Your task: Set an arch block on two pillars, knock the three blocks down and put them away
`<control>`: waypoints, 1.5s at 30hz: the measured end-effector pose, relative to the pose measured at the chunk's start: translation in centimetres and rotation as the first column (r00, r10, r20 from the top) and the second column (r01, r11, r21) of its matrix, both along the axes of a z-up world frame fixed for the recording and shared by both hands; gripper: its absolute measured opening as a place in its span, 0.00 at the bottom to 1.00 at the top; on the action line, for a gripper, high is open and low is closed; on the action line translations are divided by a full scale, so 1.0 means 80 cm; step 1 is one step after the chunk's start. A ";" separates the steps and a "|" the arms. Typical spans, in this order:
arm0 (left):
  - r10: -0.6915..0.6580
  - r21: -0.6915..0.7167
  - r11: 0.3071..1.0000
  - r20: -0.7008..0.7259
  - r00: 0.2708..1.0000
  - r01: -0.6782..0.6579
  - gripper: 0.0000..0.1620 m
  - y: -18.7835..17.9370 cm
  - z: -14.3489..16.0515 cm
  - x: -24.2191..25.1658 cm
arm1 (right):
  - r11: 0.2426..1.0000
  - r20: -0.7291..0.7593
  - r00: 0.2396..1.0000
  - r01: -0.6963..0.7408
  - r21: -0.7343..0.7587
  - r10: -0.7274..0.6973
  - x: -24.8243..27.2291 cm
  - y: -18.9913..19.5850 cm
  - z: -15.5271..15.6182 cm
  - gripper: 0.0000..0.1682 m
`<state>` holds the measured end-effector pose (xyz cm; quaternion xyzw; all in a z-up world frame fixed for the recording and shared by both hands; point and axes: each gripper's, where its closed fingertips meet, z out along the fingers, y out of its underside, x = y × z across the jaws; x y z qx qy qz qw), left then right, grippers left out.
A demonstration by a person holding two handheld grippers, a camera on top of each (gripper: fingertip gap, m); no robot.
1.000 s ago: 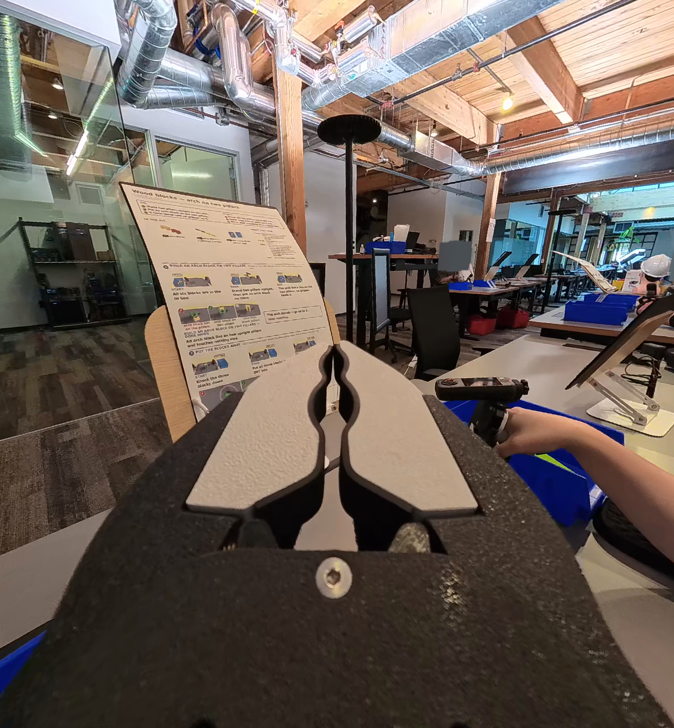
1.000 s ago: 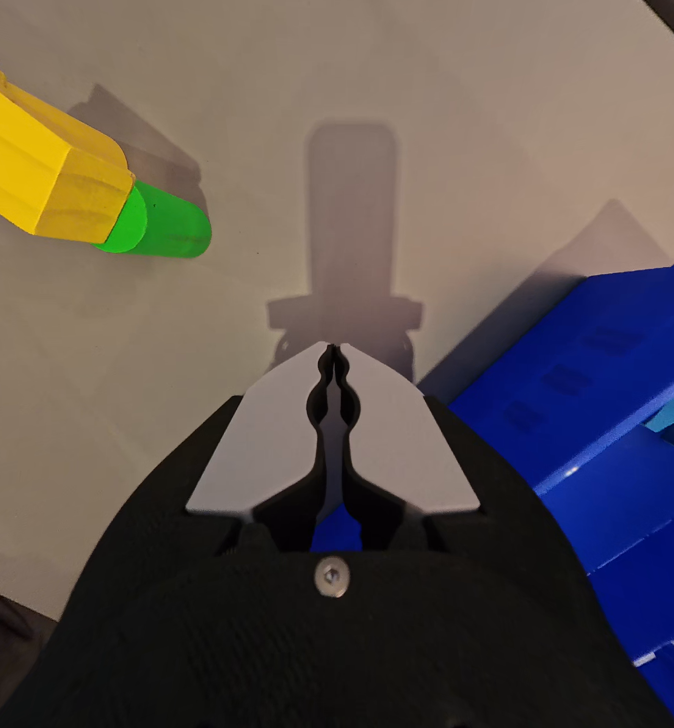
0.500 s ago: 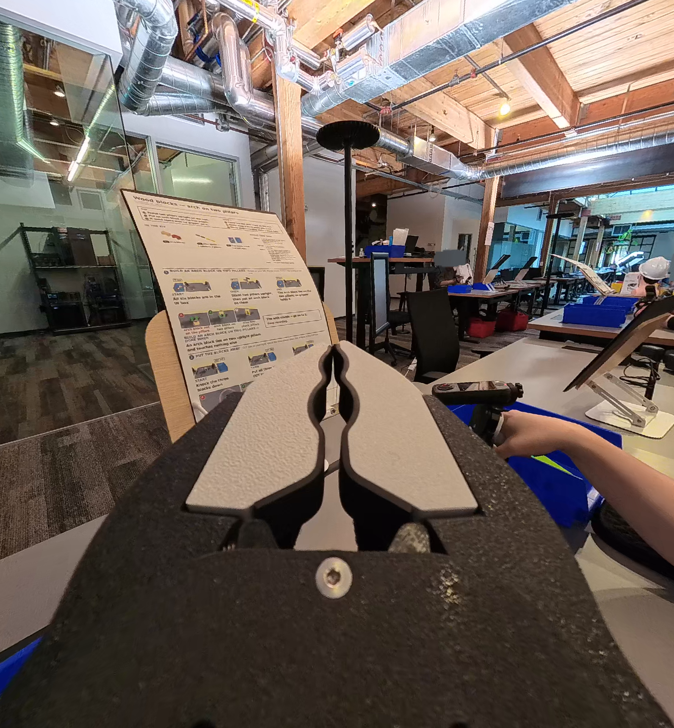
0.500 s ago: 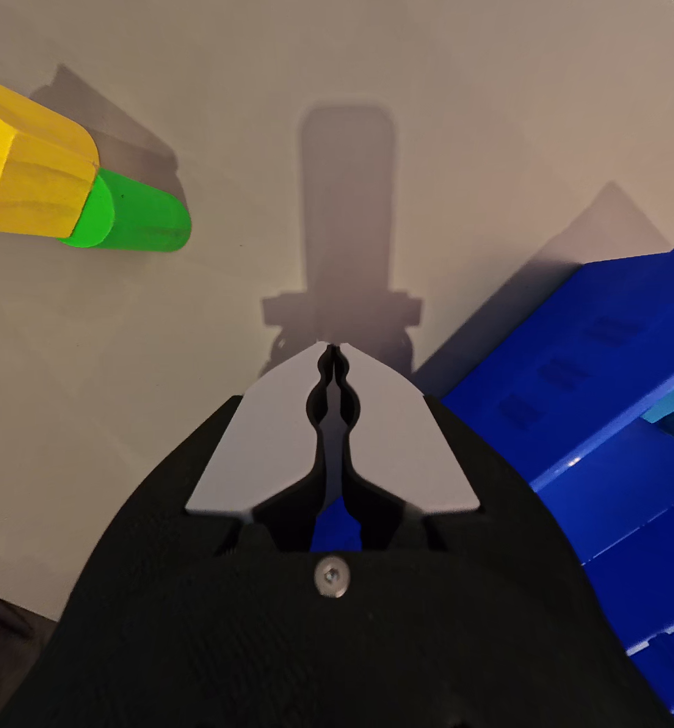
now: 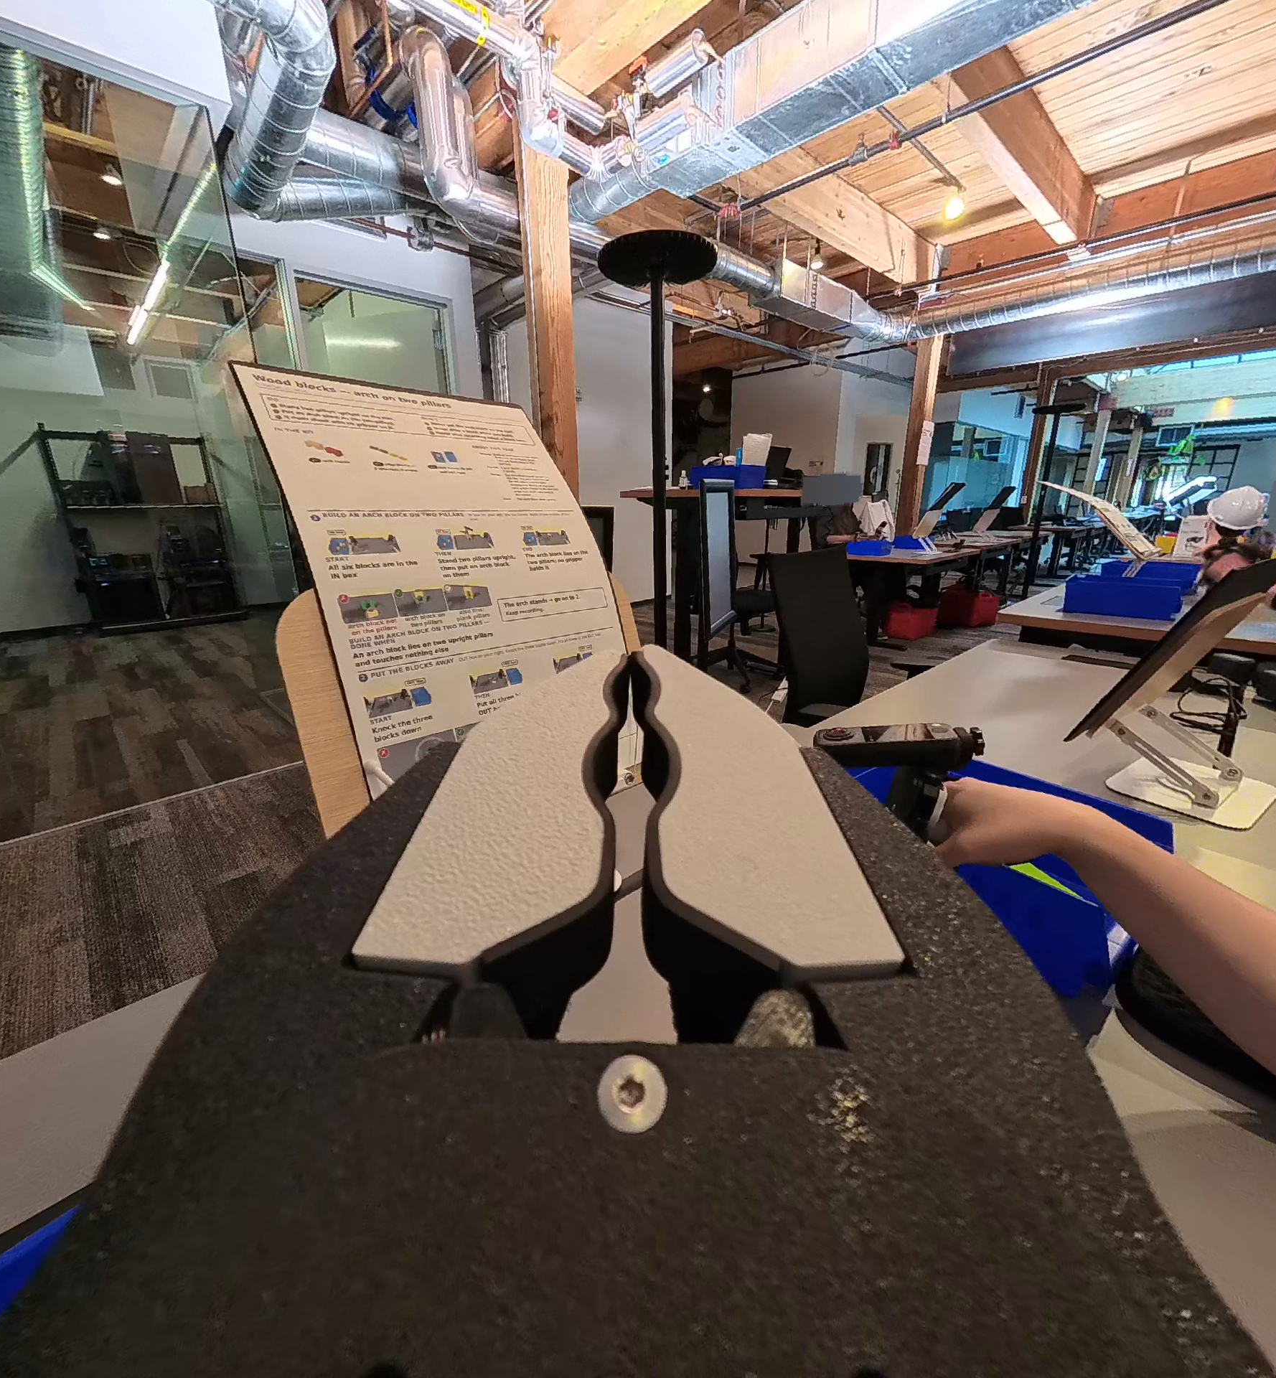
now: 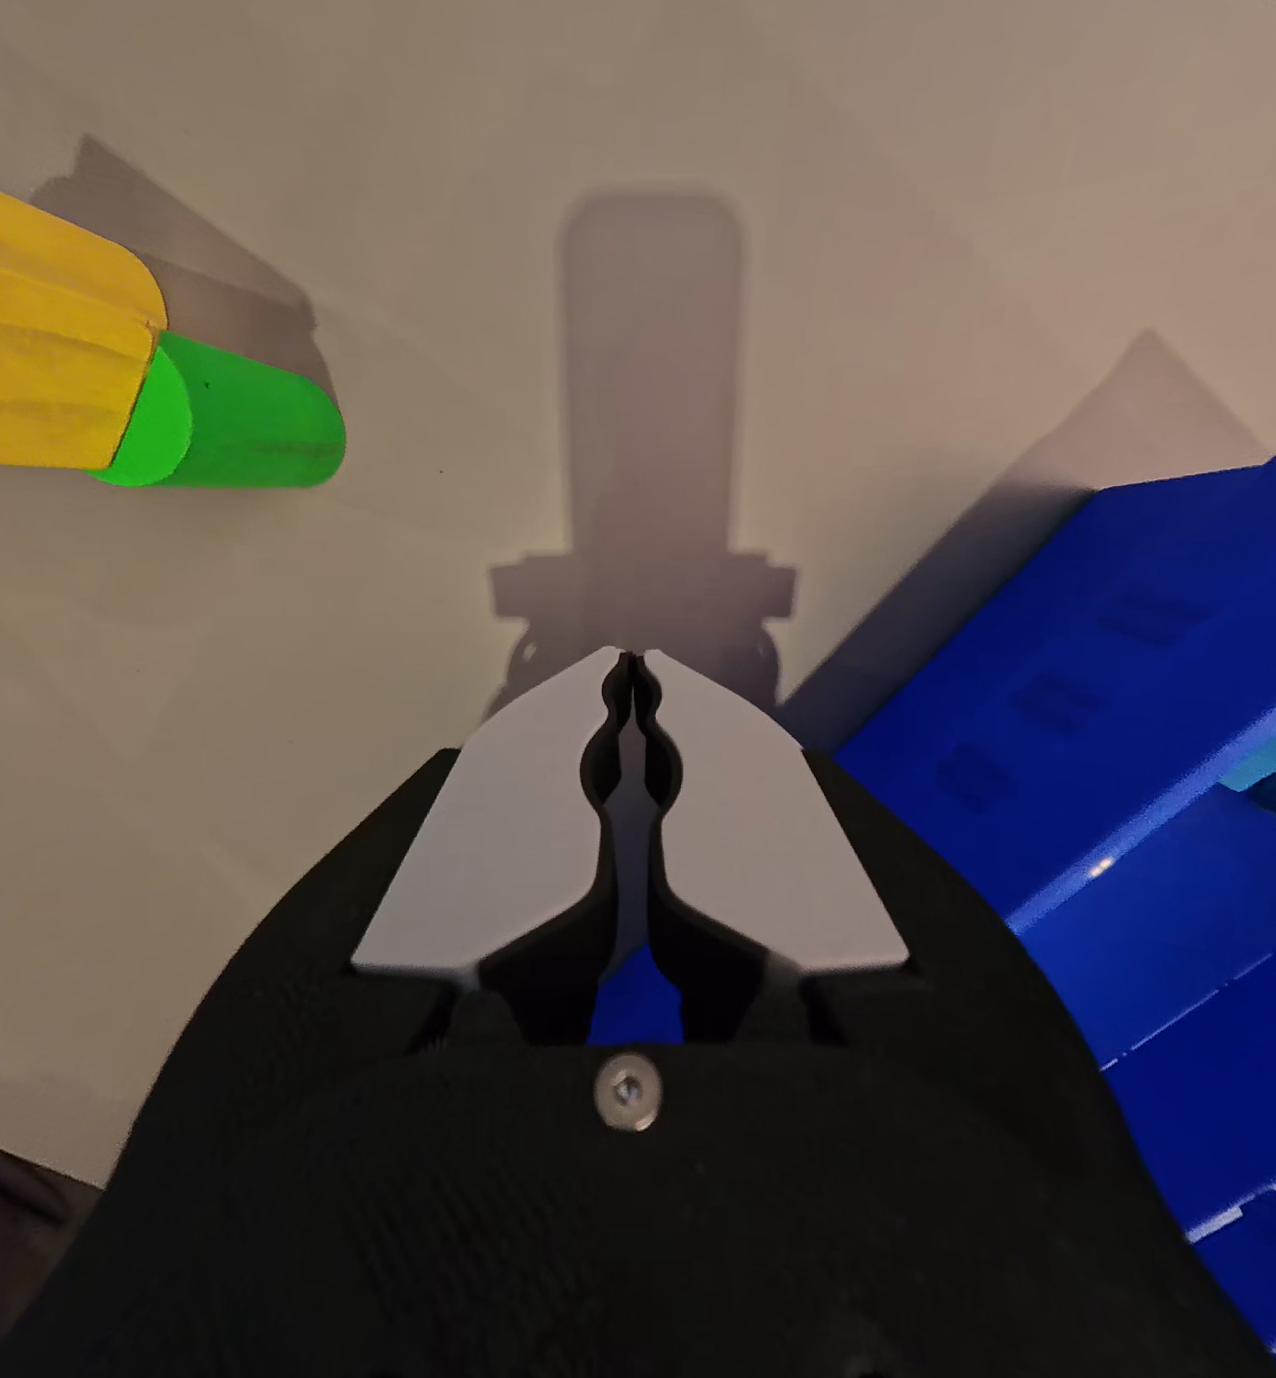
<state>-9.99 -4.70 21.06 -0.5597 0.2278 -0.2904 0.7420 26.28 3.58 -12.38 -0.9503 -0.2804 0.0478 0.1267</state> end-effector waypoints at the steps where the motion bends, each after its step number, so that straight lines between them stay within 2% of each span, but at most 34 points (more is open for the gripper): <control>1: -0.001 0.001 1.000 0.000 1.000 0.001 0.00 0.000 0.000 0.000 | 1.000 0.000 1.000 0.000 -0.001 0.000 0.000 0.000 0.000 0.01; 18: -0.001 0.007 1.000 -0.003 1.000 0.001 0.00 -0.006 0.003 -0.004 | 0.998 0.074 0.996 0.057 0.010 -0.057 0.012 0.006 -0.008 0.01; 38: 0.027 -0.008 1.000 0.051 0.998 -0.026 0.00 -0.020 0.011 -0.063 | 0.992 0.037 0.992 0.121 -0.025 -0.120 0.010 0.001 -0.008 0.01; 45: -0.004 -0.006 1.000 0.067 0.998 0.005 0.00 -0.029 0.014 -0.072 | 0.991 0.019 0.992 0.127 -0.035 -0.126 -0.005 0.003 -0.008 0.01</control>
